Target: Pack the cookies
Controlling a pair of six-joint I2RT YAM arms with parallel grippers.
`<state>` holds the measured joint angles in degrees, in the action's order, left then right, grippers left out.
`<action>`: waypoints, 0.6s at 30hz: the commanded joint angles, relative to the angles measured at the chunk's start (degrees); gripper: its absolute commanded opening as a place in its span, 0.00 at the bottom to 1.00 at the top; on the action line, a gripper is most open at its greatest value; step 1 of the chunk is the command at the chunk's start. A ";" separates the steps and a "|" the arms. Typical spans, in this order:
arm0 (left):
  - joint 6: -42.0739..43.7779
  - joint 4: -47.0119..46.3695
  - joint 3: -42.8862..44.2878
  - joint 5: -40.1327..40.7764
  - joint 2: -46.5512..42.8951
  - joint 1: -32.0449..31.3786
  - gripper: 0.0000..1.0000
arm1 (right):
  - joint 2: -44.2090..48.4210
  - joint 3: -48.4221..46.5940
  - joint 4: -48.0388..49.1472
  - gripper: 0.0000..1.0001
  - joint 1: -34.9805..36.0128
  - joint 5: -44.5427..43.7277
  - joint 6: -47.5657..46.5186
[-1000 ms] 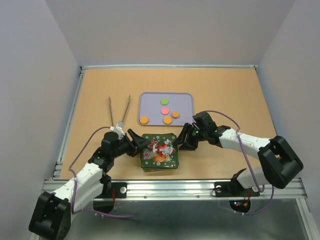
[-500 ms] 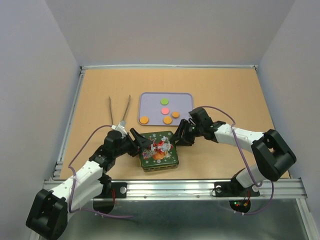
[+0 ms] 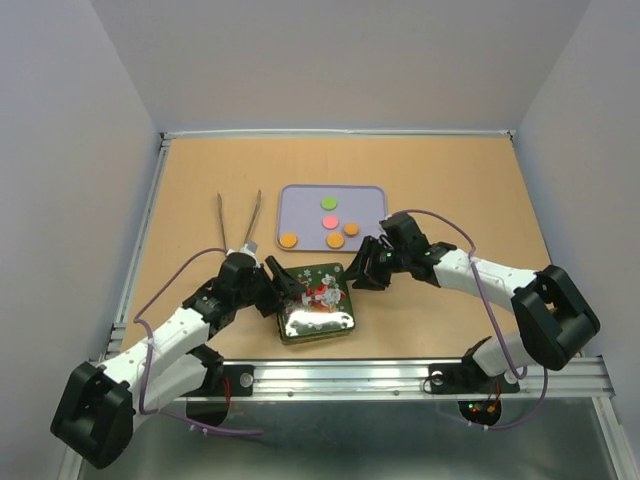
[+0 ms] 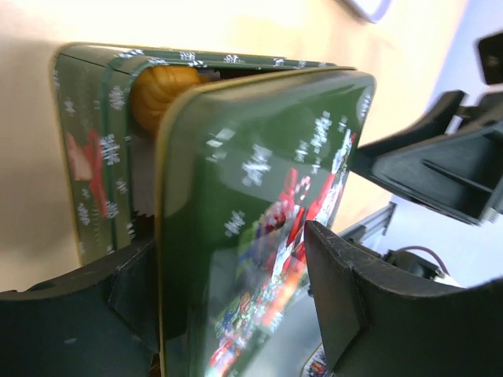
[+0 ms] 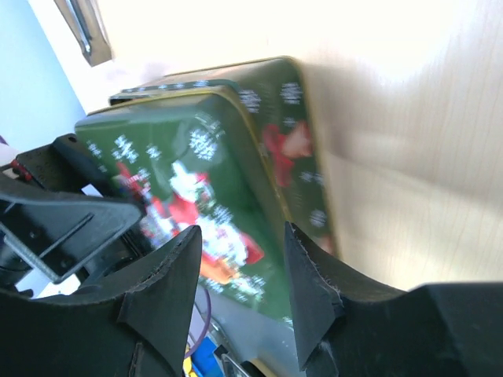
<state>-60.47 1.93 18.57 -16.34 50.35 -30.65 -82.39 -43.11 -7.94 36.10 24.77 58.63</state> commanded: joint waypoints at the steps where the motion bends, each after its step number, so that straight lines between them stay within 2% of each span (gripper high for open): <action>1: 2.64 12.82 1.12 5.52 1.95 -0.11 0.76 | 1.88 1.10 0.03 0.52 0.29 -0.78 -0.54; 10: 5.88 18.89 8.06 9.57 6.87 -0.11 0.78 | 0.83 1.89 0.12 0.51 0.29 -0.08 -0.10; 18: 7.03 19.33 12.19 9.39 4.94 -0.11 0.78 | -1.54 0.49 0.65 0.51 0.29 0.54 -0.27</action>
<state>-55.53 16.91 27.49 -10.66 56.51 -30.76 -82.52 -42.22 -8.54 36.10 24.91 58.67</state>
